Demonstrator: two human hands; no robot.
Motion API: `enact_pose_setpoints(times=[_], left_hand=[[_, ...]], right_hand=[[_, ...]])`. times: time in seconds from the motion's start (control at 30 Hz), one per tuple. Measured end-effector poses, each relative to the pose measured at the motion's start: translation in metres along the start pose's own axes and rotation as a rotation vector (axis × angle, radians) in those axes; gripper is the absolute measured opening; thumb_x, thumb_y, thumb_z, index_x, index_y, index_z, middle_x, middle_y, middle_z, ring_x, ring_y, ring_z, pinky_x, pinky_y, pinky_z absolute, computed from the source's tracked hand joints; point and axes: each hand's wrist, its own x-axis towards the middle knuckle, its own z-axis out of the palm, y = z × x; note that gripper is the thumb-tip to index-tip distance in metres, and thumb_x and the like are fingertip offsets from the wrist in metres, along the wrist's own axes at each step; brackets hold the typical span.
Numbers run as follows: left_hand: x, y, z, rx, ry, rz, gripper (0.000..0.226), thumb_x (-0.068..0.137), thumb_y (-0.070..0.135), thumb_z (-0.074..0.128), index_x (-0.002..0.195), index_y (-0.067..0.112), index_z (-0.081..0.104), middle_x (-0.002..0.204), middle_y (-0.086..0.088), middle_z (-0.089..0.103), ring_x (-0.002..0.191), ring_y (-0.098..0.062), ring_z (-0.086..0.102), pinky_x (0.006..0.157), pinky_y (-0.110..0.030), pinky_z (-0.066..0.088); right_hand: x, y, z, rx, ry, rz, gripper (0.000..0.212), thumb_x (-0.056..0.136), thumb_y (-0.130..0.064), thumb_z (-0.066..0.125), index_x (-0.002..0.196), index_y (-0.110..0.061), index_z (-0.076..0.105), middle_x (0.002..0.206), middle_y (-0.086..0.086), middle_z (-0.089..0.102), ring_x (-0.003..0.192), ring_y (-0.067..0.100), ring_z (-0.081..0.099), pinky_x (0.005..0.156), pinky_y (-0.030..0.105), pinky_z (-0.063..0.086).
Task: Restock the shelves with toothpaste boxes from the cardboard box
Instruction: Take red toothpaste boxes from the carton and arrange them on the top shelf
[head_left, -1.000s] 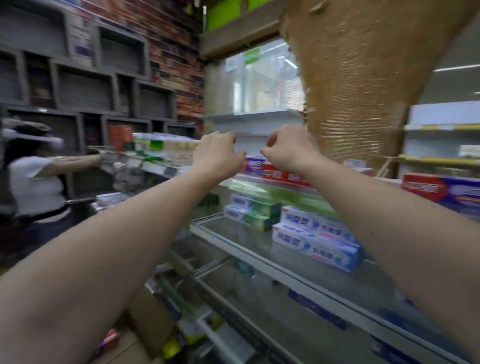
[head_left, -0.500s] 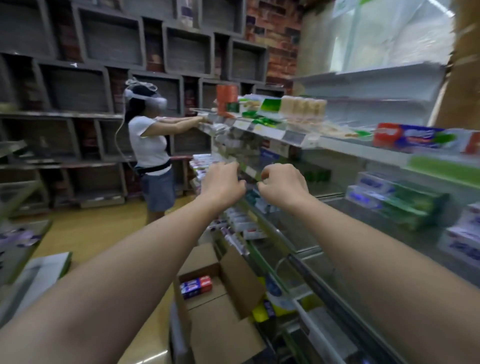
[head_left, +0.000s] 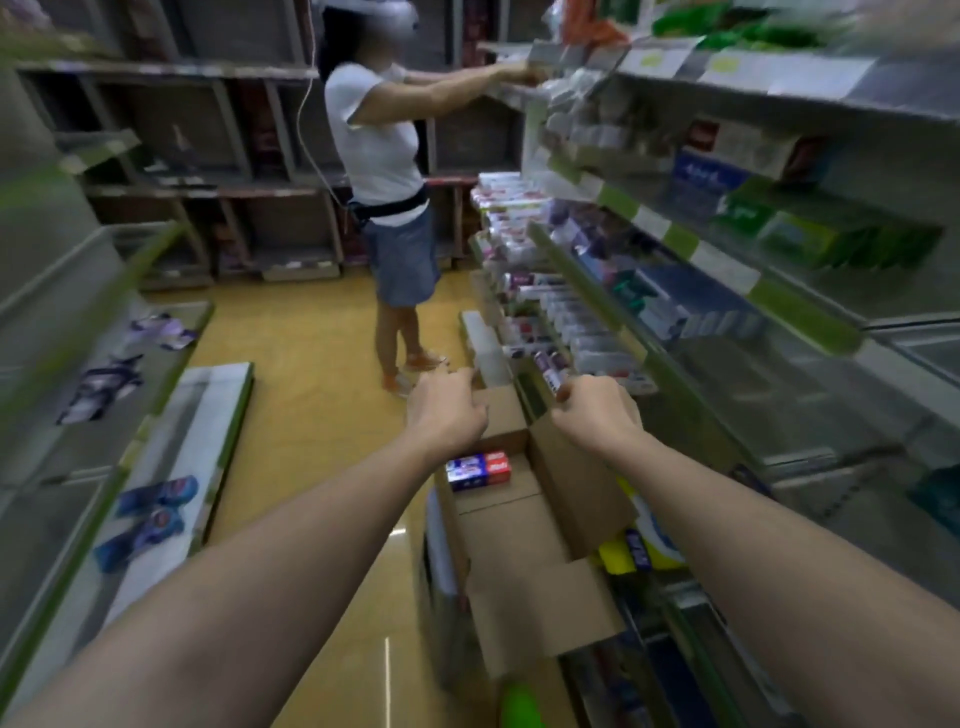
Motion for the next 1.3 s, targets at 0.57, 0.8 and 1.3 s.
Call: enact_pose_setpoints(times=[0.57,0.8,1.3], left_hand=[[0.159,-0.058,0.238,-0.033,-0.379,-0.272,0.046,0.094,0.032,0.058,0.137,0.017,0.055,0.135,-0.011,0.053,0.125,-0.03,0.049,0.098,-0.038,0.049],[0.209,-0.082,0.311,-0.04,-0.512,-0.372,0.057,0.093,0.024,0.066,0.146,0.017,0.047,0.145,-0.011,0.047,0.134,-0.028,0.044,0.105,-0.04,0.046],[0.274,-0.145,0.416,0.018,-0.554,-0.389,0.054,0.095,0.015,0.057,0.147,0.013,0.044,0.145,-0.008,0.05,0.134,-0.028,0.047,0.107,-0.037,0.041]], right_hand=[[0.195,0.051,0.259,-0.023,-0.584,0.043,0.034,0.083,-0.022,0.056,0.115,-0.019,0.067,0.114,0.007,0.067,0.106,0.026,0.064,0.083,0.033,0.056],[0.235,0.071,0.339,-0.074,-0.712,-0.039,0.036,0.091,-0.022,0.058,0.126,-0.019,0.06,0.116,0.007,0.064,0.108,0.025,0.06,0.078,0.028,0.051],[0.283,0.068,0.469,-0.195,-0.566,-0.362,0.061,0.087,-0.01,0.057,0.145,-0.013,0.038,0.151,0.014,0.036,0.138,0.034,0.033,0.11,0.045,0.031]])
